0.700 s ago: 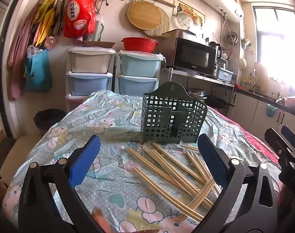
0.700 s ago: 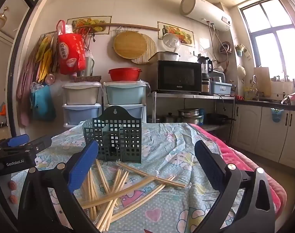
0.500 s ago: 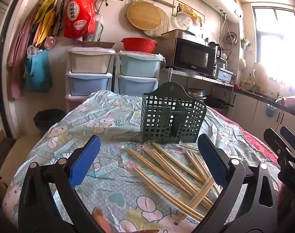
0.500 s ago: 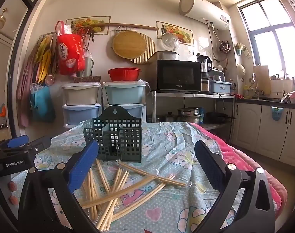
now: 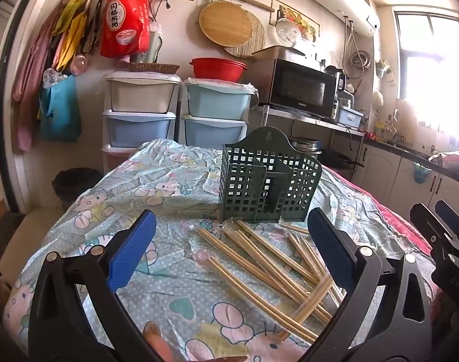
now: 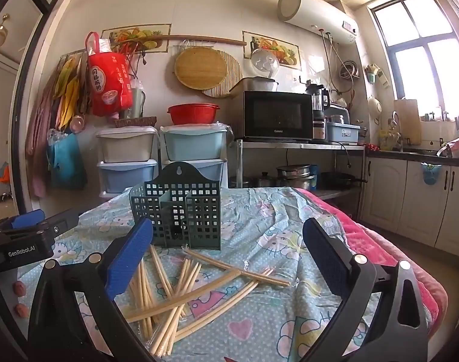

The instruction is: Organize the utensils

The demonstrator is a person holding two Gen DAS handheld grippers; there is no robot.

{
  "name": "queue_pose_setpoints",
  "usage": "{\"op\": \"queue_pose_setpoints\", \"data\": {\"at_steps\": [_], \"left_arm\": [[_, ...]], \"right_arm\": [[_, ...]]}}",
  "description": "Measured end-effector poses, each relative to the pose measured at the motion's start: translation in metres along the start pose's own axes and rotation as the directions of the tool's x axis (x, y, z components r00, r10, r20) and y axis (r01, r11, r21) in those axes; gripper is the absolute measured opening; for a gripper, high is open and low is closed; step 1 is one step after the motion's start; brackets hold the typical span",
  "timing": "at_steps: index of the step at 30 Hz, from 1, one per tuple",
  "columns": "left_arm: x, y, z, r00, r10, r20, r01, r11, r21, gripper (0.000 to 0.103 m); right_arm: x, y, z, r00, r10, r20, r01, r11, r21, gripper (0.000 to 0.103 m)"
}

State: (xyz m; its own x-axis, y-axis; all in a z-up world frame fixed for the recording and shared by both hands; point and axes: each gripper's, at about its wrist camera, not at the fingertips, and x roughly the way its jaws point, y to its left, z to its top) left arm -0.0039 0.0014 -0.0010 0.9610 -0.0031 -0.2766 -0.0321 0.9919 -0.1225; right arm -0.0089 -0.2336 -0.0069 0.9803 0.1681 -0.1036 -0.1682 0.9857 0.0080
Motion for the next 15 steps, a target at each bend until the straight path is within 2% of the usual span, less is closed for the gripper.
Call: {"op": "queue_pose_setpoints", "data": {"at_steps": [15], "left_arm": [[-0.0030, 0.0027, 0.0011, 1.000, -0.002, 0.006, 0.002, 1.000, -0.009, 0.093]], "right_arm": [[0.0013, -0.0014, -0.0011, 1.000, -0.010, -0.010, 0.010, 1.000, 0.005, 0.097]]}}
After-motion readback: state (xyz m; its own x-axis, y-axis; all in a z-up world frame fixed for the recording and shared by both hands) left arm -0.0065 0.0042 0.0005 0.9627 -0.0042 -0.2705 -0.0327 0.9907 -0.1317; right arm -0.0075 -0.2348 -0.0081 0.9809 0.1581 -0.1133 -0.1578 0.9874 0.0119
